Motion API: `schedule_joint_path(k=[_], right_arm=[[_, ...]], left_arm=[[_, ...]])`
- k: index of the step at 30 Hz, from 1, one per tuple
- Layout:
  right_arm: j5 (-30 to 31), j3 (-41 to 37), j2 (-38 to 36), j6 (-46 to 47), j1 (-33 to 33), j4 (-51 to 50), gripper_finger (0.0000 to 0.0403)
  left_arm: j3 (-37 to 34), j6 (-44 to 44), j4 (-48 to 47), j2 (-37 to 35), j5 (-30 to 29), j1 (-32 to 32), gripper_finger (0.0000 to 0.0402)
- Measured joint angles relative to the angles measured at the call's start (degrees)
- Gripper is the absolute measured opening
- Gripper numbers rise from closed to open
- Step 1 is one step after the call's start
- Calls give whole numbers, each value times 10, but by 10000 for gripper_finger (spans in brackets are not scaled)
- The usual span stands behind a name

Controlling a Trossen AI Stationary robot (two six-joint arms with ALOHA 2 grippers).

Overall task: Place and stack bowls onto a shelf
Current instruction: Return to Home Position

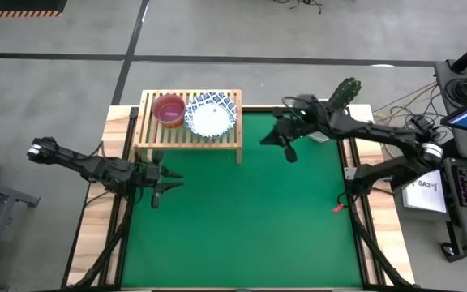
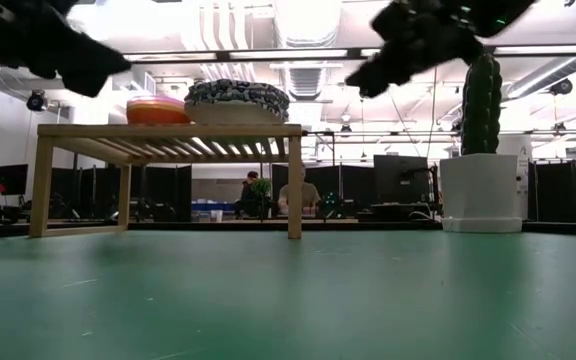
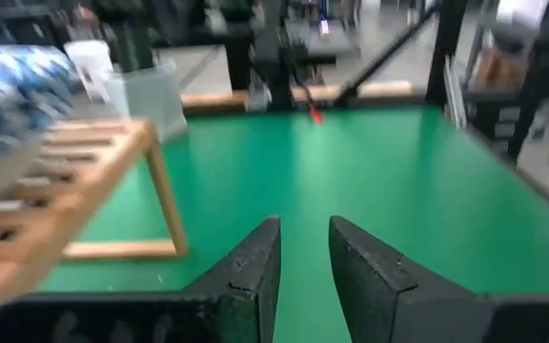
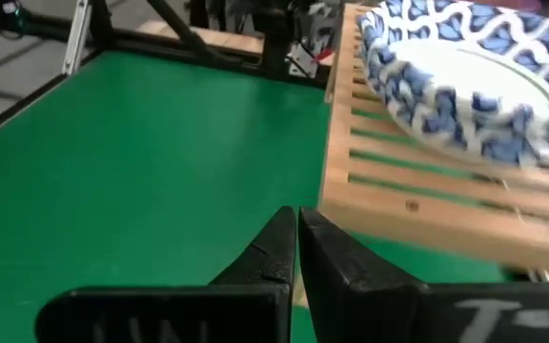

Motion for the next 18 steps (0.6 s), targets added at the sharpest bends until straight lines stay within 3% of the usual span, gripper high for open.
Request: schedule_joint_path(k=[5, 11, 18], right_arm=[[0, -120, -80, 35, -2, 90, 9], [-2, -201, -146, 45, -6, 128, 9], [-14, -269, -203, 45, -10, 157, 9]], left_arm=[[-12, 8, -31, -120, -5, 0, 75], [-30, 8, -66, -240, -21, 0, 75], [-46, 4, -40, -222, -35, 2, 75]])
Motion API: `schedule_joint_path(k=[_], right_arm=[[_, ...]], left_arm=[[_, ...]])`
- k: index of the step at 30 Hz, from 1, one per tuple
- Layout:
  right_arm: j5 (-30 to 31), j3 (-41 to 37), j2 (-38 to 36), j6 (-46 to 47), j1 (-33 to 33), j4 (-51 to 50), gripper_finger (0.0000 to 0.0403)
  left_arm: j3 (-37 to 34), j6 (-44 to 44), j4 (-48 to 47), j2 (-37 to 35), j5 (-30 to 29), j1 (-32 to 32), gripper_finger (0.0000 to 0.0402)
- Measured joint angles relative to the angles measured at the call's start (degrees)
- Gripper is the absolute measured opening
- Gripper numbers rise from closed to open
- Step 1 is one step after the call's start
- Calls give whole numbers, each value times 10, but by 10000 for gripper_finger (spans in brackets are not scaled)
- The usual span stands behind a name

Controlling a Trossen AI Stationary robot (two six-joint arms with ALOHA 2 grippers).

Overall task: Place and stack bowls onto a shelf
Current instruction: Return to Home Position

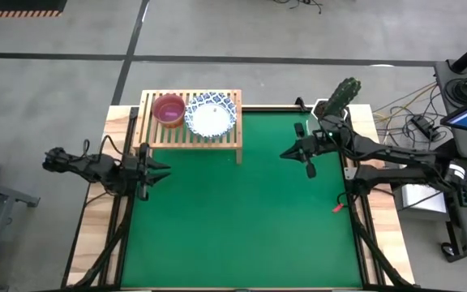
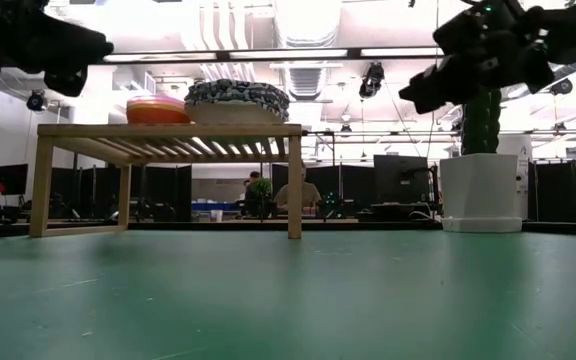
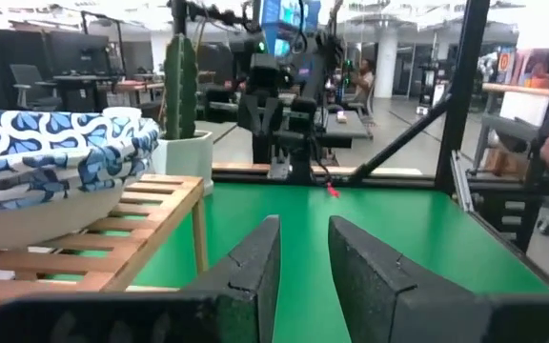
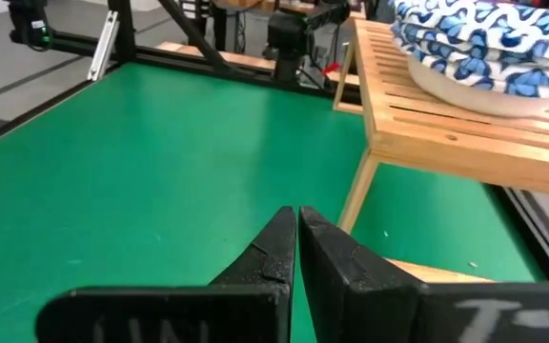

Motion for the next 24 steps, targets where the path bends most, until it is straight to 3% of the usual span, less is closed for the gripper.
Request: schedule_joint_path(k=[12, 24], right_arm=[[0, -111, -108, 20, -27, 60, 9], [5, -183, -252, 31, -54, 33, 9]], left_arm=[[-44, -13, 79, -16, -7, 0, 75], [-61, -21, 90, -17, -13, 0, 75]])
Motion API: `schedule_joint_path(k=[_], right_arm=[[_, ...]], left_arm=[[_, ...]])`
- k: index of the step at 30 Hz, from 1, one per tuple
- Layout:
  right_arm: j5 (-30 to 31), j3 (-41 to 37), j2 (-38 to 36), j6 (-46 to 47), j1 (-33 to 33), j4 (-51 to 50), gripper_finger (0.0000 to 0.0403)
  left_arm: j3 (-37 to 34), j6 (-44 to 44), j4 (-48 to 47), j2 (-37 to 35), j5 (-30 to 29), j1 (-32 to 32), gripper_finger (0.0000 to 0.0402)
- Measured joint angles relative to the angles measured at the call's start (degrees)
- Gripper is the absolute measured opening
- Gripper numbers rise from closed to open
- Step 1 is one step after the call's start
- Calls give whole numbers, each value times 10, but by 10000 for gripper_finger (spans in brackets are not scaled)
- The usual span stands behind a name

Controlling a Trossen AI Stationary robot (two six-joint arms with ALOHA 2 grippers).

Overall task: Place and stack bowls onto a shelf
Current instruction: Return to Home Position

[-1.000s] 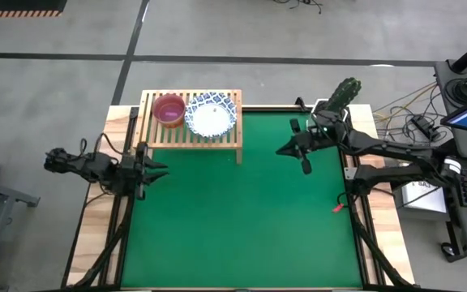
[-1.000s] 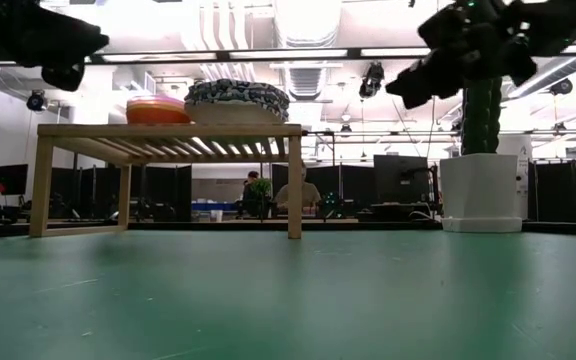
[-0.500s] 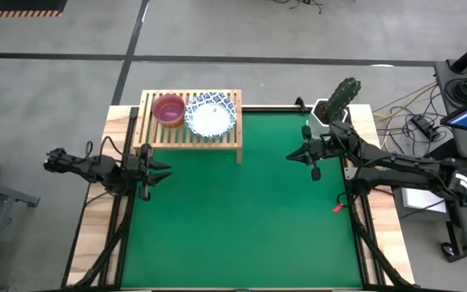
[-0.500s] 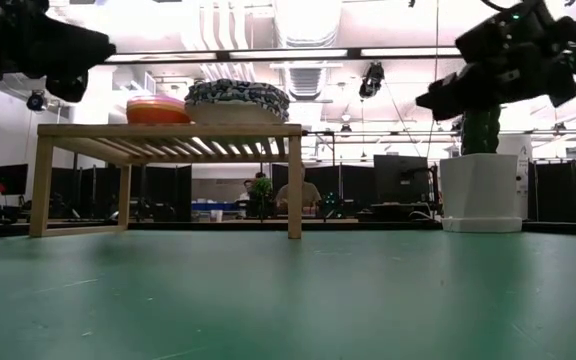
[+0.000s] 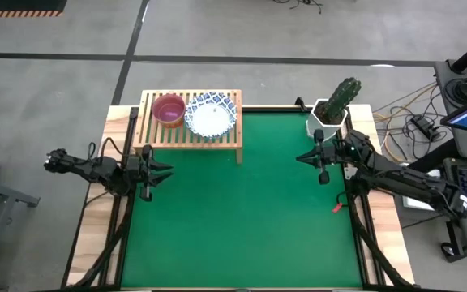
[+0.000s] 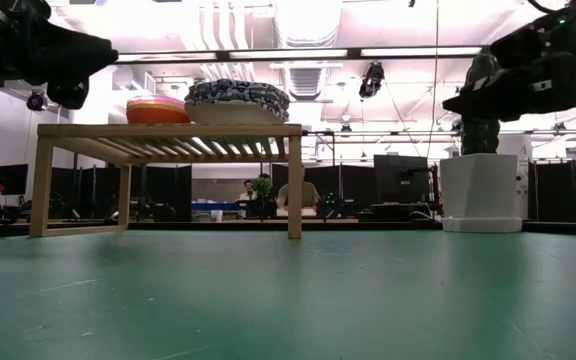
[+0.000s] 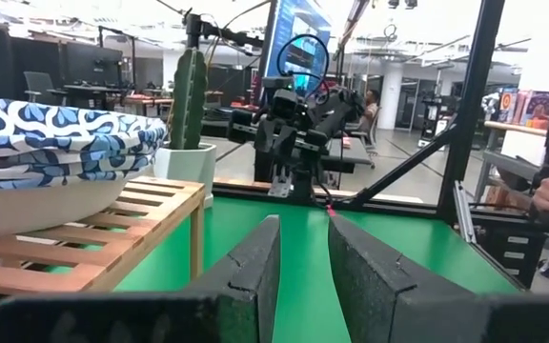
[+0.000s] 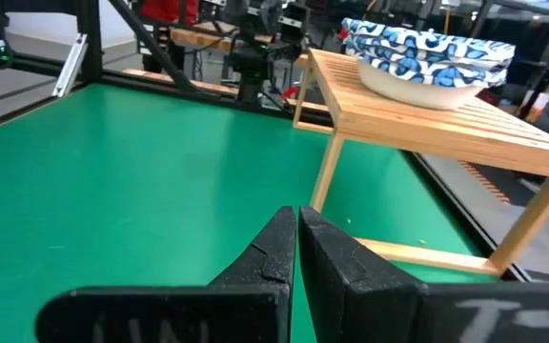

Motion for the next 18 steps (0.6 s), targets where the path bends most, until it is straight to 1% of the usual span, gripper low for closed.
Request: schedule_joint_path(k=[7, 10, 12, 14, 18], right_arm=[[1, -18, -68, -2, -8, -20, 9], [30, -19, -94, 0, -8, -40, 9], [30, -17, -110, -2, -8, -54, 9], [23, -13, -128, -1, -7, -73, 9], [-24, -13, -171, 7, -7, -108, 9]], left_arm=[[0, 0, 3, 0, -2, 0, 75], [0, -10, 29, 0, -2, 0, 75], [1, -31, 48, 0, -3, 0, 75], [1, -41, 56, 0, -3, 0, 75], [1, -41, 55, 2, -3, 0, 75]])
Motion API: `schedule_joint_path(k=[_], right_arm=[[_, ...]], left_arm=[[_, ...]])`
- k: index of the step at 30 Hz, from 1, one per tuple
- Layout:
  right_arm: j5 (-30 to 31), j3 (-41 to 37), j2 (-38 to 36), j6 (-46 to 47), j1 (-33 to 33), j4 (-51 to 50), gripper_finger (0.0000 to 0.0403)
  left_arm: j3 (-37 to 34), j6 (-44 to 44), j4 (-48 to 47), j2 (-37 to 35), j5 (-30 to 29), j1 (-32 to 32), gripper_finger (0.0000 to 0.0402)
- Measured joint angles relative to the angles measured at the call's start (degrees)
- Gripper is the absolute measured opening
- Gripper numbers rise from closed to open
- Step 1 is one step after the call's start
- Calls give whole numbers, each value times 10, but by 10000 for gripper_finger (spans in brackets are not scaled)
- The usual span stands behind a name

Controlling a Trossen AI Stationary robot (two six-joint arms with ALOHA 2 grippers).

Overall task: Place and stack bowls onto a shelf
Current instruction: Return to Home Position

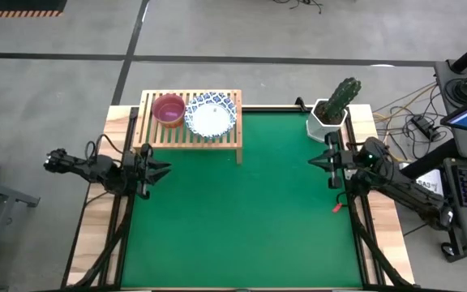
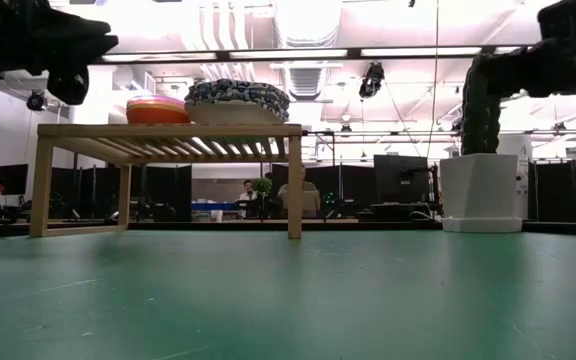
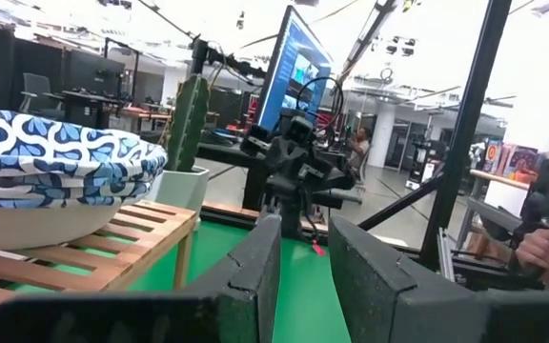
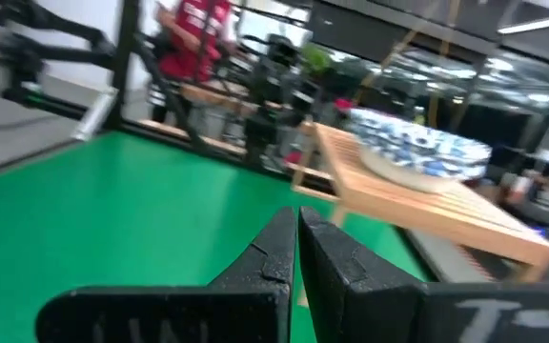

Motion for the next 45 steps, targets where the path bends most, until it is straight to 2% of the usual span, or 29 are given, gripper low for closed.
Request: schedule_joint_path(k=[5, 8, 12, 15, 19, 22, 33, 45], right_arm=[[-68, -15, -64, 35, 0, -21, 9], [-100, -22, -63, 54, 0, -5, 9], [-114, -31, -65, 80, 0, 1, 9], [-111, -54, -58, 164, 0, -1, 9], [-112, -61, -21, 337, 0, 16, 9], [-111, -61, 0, 383, 0, 16, 9], [-111, -61, 52, 383, 0, 15, 9], [-111, -61, 60, 383, 0, 15, 9]], left_arm=[[0, 0, -2, 7, 0, 0, 75], [0, 0, -3, 10, 1, 0, 75], [0, 0, -3, 14, 2, 0, 75], [0, 0, -5, 16, 2, 0, 75], [0, 0, -4, 20, 2, 0, 75], [0, 0, -4, 22, 2, 0, 75], [0, 0, -6, 25, 2, 0, 75], [0, 0, -6, 31, 2, 0, 75]])
